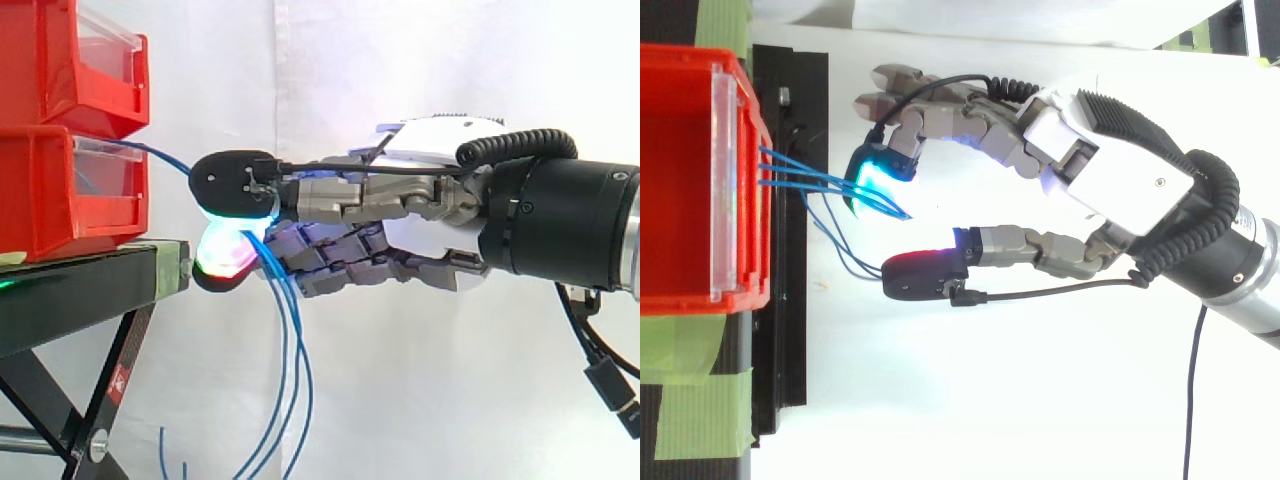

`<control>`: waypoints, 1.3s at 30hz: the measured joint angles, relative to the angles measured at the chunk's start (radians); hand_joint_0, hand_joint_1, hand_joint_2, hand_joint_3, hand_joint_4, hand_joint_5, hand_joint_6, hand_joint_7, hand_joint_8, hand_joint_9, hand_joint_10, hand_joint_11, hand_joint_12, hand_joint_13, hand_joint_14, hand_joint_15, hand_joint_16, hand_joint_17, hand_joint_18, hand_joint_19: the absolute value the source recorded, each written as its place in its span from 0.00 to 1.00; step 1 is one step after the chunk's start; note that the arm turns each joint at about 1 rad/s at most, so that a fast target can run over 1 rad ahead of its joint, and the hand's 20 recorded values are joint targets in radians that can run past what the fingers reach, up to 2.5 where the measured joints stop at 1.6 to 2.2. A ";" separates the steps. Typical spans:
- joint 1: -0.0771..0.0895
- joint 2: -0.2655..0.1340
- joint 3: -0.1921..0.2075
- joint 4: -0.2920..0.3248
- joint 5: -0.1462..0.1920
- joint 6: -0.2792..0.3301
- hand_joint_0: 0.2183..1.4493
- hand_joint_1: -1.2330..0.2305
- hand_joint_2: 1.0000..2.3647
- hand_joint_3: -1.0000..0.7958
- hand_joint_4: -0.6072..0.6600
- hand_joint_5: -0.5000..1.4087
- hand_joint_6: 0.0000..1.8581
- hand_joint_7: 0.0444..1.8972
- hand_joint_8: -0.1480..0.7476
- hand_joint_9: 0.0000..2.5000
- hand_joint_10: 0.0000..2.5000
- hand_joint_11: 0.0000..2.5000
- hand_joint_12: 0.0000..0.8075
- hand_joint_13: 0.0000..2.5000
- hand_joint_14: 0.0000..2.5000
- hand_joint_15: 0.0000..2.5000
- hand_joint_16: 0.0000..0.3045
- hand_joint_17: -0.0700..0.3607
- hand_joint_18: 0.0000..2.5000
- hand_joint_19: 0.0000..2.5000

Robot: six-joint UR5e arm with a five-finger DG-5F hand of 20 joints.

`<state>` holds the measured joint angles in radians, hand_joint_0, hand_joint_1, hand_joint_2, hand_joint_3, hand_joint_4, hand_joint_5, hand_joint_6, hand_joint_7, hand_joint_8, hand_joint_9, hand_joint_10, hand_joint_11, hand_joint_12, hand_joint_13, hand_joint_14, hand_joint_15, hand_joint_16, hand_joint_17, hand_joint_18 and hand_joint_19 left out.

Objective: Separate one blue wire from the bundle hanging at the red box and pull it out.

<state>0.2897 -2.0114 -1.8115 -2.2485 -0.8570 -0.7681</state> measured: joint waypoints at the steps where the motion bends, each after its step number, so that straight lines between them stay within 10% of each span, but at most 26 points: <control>1: -0.001 0.001 0.000 -0.002 -0.003 -0.001 0.34 0.42 0.01 0.36 0.70 0.19 0.28 0.68 0.52 0.21 0.00 0.08 0.46 0.11 0.00 0.07 0.17 0.44 0.11 0.13; 39: -0.027 0.036 0.000 -0.076 -0.057 -0.002 0.25 0.47 0.00 0.30 0.73 0.18 0.27 0.58 0.53 0.20 0.00 0.08 0.48 0.10 0.00 0.08 0.19 0.46 0.09 0.15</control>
<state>0.2629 -1.9751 -1.8116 -2.3244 -0.9141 -0.7698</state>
